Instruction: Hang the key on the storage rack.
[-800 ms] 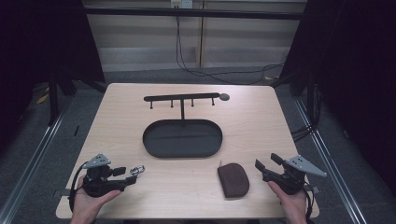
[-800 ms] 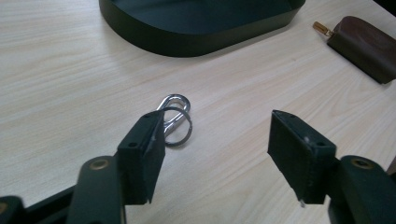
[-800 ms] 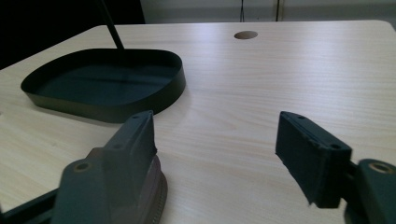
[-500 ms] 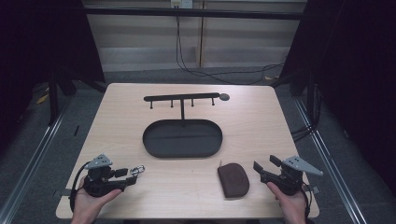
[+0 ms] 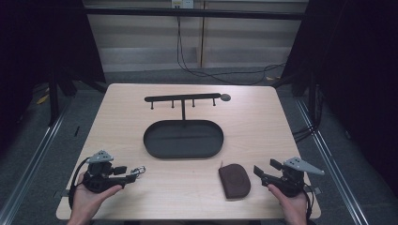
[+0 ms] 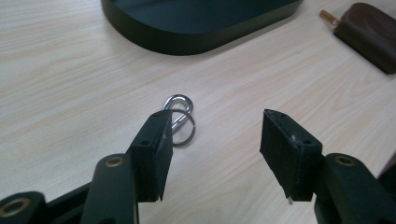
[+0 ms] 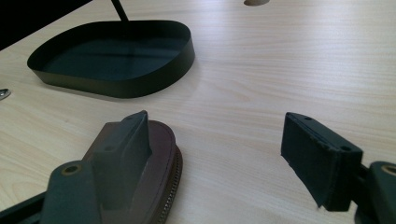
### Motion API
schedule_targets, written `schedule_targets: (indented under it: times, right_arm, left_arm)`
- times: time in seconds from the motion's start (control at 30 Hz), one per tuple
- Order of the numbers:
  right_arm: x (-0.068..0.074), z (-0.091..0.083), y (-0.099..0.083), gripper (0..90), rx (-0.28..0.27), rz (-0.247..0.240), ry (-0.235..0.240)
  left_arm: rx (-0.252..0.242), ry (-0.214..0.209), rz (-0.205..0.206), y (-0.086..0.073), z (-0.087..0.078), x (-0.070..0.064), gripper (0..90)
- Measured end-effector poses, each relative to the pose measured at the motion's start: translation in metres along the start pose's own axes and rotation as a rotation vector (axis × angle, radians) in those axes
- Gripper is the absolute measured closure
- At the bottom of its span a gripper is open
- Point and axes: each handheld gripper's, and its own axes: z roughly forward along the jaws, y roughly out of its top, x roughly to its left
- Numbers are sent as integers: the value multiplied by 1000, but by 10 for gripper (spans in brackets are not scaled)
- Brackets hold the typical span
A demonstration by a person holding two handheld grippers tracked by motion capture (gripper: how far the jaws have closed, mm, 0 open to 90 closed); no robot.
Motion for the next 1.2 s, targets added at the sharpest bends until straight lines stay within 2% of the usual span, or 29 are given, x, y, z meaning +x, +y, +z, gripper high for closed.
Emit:
schedule_targets:
  times: [0.1, 0.13, 0.2, 0.27, 0.3, 0.33, 0.47, 0.53, 0.7, 0.77, 0.87, 1.0, 1.2]
  right_arm:
    - [0, 1, 0, 236, 13, 4, 4]
    - [0, 1, 0, 236, 15, 3, 6]
    - [0, 1, 0, 236, 20, 4, 5]
    - [0, 2, 0, 236, 23, 7, 6]
    - [0, 2, 0, 236, 24, 7, 7]
    - [1, 2, 0, 236, 23, 4, 9]
    - [1, 2, 0, 236, 32, 2, 18]
    - [1, 3, 0, 236, 34, 3, 20]
    - [1, 3, 0, 236, 36, 6, 21]
    - [1, 3, 0, 236, 40, 9, 26]
    - [1, 4, 0, 236, 48, 15, 30]
    - [1, 6, 0, 236, 55, 18, 38]
    - [1, 7, 0, 236, 65, 21, 46]
  left_arm:
    - [15, 14, 9, 4, 0, 0, 481]
    - [45, 25, 27, 7, 1, -1, 497]
    - [49, 27, 24, 8, 2, -3, 531]
    - [87, 27, 39, 12, 3, -3, 544]
    - [89, 32, 32, 14, 6, -3, 552]
    - [118, 38, 35, 18, 9, -2, 561]
    - [147, 43, 29, 24, 14, -2, 559]
    - [179, 46, 43, 27, 18, -2, 547]
    - [218, 49, 46, 32, 24, -1, 517]
    - [232, 58, 34, 34, 27, 0, 500]
    - [281, 71, 30, 37, 35, 4, 502]
    - [307, 90, 17, 39, 42, 4, 518]
    - [346, 81, 20, 42, 49, 9, 563]
